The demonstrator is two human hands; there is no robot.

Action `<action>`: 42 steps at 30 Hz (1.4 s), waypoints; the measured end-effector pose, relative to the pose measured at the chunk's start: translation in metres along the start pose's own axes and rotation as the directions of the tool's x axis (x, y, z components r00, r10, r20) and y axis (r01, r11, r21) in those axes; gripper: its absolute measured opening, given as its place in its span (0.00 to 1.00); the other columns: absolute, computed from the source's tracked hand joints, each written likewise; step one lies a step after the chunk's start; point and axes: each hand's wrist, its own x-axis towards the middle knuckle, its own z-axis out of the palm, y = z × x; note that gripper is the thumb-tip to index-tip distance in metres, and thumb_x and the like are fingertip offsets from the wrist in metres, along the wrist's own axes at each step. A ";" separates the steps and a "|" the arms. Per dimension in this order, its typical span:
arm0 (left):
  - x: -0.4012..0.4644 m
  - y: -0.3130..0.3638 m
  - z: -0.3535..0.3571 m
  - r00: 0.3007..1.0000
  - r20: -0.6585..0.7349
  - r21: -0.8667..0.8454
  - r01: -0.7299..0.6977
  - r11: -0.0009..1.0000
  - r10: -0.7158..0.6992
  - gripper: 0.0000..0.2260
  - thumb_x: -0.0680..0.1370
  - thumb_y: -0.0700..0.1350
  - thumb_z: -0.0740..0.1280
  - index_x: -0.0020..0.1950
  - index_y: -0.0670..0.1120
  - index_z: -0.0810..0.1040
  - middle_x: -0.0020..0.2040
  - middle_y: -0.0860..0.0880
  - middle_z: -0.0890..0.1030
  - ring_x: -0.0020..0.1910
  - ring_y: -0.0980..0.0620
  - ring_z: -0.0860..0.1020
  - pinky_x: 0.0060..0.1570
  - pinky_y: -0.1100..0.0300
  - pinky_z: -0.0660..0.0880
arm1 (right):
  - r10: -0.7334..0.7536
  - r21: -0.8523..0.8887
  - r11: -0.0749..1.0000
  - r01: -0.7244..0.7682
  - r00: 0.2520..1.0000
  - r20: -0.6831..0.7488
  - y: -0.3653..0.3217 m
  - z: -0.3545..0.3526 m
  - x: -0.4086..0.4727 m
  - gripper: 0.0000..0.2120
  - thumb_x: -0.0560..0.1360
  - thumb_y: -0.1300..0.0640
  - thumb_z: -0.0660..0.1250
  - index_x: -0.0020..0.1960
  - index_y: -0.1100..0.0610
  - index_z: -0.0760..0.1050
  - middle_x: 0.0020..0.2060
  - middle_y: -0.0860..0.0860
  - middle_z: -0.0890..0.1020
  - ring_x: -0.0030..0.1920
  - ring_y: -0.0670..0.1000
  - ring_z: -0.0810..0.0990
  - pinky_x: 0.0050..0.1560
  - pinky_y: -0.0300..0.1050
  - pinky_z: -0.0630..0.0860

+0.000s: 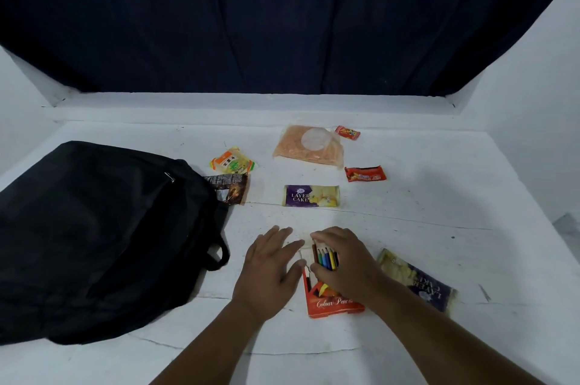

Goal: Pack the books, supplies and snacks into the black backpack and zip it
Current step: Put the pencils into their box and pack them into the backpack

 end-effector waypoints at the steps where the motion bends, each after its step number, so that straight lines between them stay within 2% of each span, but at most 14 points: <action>1: 0.000 0.000 0.000 1.000 0.000 0.000 0.004 1.000 -0.004 0.23 0.81 0.63 0.53 0.71 0.57 0.75 0.77 0.54 0.68 0.79 0.52 0.58 0.76 0.55 0.49 | -0.029 -0.006 1.000 0.029 1.000 0.001 0.003 0.001 -0.002 0.28 0.74 0.44 0.71 0.71 0.47 0.70 0.68 0.45 0.73 0.64 0.43 0.70 0.62 0.28 0.62; 3: 0.000 0.001 0.000 1.000 0.001 -0.009 0.012 1.000 -0.012 0.24 0.81 0.63 0.53 0.71 0.57 0.75 0.77 0.54 0.68 0.79 0.53 0.57 0.76 0.56 0.48 | -0.081 -0.018 0.997 0.081 0.997 -0.005 0.006 0.001 -0.006 0.26 0.73 0.44 0.70 0.69 0.48 0.72 0.67 0.44 0.73 0.63 0.40 0.68 0.63 0.26 0.62; 6: 0.001 0.002 0.000 1.000 -0.001 -0.026 0.020 0.999 -0.020 0.23 0.80 0.63 0.54 0.71 0.57 0.75 0.76 0.54 0.69 0.79 0.52 0.58 0.77 0.52 0.52 | -0.115 -0.010 0.993 0.115 0.993 -0.026 0.008 0.002 -0.012 0.24 0.73 0.45 0.70 0.67 0.50 0.74 0.64 0.44 0.75 0.61 0.41 0.70 0.63 0.27 0.66; 12: 0.001 0.002 0.000 1.000 -0.018 -0.030 0.021 0.999 -0.022 0.22 0.80 0.62 0.56 0.70 0.56 0.77 0.75 0.53 0.70 0.78 0.51 0.61 0.76 0.48 0.57 | -0.142 -0.010 0.990 0.141 0.989 -0.041 0.008 0.004 -0.016 0.23 0.73 0.47 0.70 0.66 0.52 0.74 0.64 0.46 0.76 0.61 0.42 0.70 0.61 0.24 0.61; 16: 0.001 0.003 0.001 0.999 -0.036 -0.028 0.009 1.000 -0.010 0.22 0.80 0.61 0.57 0.69 0.55 0.78 0.74 0.52 0.72 0.77 0.49 0.63 0.75 0.46 0.60 | -0.155 -0.042 0.987 0.154 0.987 -0.041 0.009 0.006 -0.016 0.23 0.74 0.45 0.67 0.67 0.51 0.75 0.65 0.46 0.76 0.63 0.44 0.71 0.65 0.31 0.64; 20: 0.001 0.002 0.002 0.999 -0.040 -0.024 0.013 1.000 -0.014 0.22 0.80 0.61 0.57 0.68 0.55 0.78 0.74 0.52 0.72 0.77 0.50 0.63 0.75 0.47 0.60 | -0.158 -0.027 0.987 0.157 0.986 -0.051 0.010 0.007 -0.016 0.20 0.73 0.47 0.69 0.63 0.52 0.76 0.62 0.47 0.77 0.60 0.44 0.72 0.61 0.25 0.63; 23: 0.001 0.002 0.001 0.999 -0.042 -0.024 0.012 1.000 -0.013 0.22 0.80 0.61 0.57 0.68 0.55 0.78 0.74 0.52 0.72 0.77 0.50 0.63 0.74 0.47 0.62 | -0.164 -0.015 0.986 0.163 0.985 -0.052 0.009 0.006 -0.017 0.20 0.72 0.46 0.69 0.61 0.52 0.77 0.61 0.47 0.78 0.59 0.44 0.72 0.62 0.28 0.67; 29: -0.002 0.004 0.000 0.999 -0.037 -0.073 0.027 0.997 -0.030 0.23 0.79 0.62 0.58 0.69 0.53 0.78 0.75 0.52 0.72 0.78 0.52 0.62 0.76 0.45 0.60 | -0.127 -0.009 0.992 0.126 0.991 -0.038 0.008 0.004 -0.015 0.20 0.74 0.44 0.71 0.63 0.50 0.76 0.63 0.44 0.76 0.59 0.41 0.70 0.55 0.19 0.60; 32: -0.004 0.012 -0.006 0.994 -0.075 -0.188 0.068 0.980 -0.084 0.21 0.79 0.60 0.62 0.66 0.51 0.80 0.69 0.53 0.78 0.74 0.55 0.68 0.73 0.46 0.68 | -0.116 0.015 0.993 0.116 0.993 -0.018 0.006 0.000 -0.013 0.19 0.73 0.45 0.72 0.62 0.48 0.76 0.62 0.43 0.76 0.58 0.41 0.71 0.52 0.17 0.62; 34: -0.006 0.016 -0.016 0.977 -0.185 -0.297 0.049 0.954 -0.107 0.16 0.78 0.55 0.66 0.61 0.48 0.83 0.59 0.55 0.83 0.64 0.58 0.76 0.62 0.48 0.76 | -0.121 0.028 0.992 0.121 0.993 -0.006 0.004 -0.004 -0.010 0.18 0.74 0.46 0.72 0.62 0.48 0.76 0.61 0.42 0.77 0.57 0.41 0.73 0.50 0.17 0.64; 36: -0.009 0.018 -0.028 0.956 -0.271 -0.286 0.029 0.958 -0.110 0.13 0.79 0.51 0.67 0.58 0.47 0.84 0.56 0.55 0.83 0.59 0.58 0.79 0.57 0.50 0.79 | -0.126 0.053 0.990 0.127 0.992 -0.023 0.000 -0.010 -0.007 0.16 0.75 0.48 0.71 0.61 0.48 0.77 0.60 0.42 0.78 0.56 0.41 0.75 0.52 0.20 0.68; 38: -0.014 0.019 -0.042 0.934 -0.337 -0.247 0.037 0.968 -0.122 0.13 0.79 0.50 0.65 0.58 0.46 0.83 0.55 0.54 0.84 0.57 0.57 0.79 0.56 0.51 0.78 | -0.144 0.099 0.983 0.153 0.985 -0.091 -0.008 -0.015 -0.004 0.13 0.75 0.51 0.71 0.59 0.50 0.79 0.58 0.43 0.81 0.56 0.42 0.78 0.57 0.31 0.76; 40: -0.020 0.020 -0.058 0.900 -0.403 -0.249 0.064 0.967 -0.163 0.13 0.79 0.50 0.64 0.58 0.47 0.83 0.55 0.54 0.83 0.56 0.56 0.79 0.56 0.53 0.78 | -0.156 0.140 0.974 0.177 0.976 -0.151 -0.019 -0.019 0.001 0.11 0.76 0.54 0.71 0.57 0.51 0.80 0.56 0.44 0.82 0.55 0.43 0.79 0.57 0.41 0.80; 42: -0.028 0.019 -0.078 0.873 -0.451 -0.230 0.087 0.969 -0.186 0.11 0.78 0.47 0.66 0.58 0.47 0.83 0.54 0.55 0.83 0.54 0.55 0.79 0.53 0.57 0.78 | -0.139 0.181 0.971 0.157 0.984 -0.109 -0.034 -0.020 0.006 0.09 0.77 0.54 0.70 0.57 0.48 0.79 0.55 0.42 0.81 0.54 0.43 0.79 0.56 0.39 0.79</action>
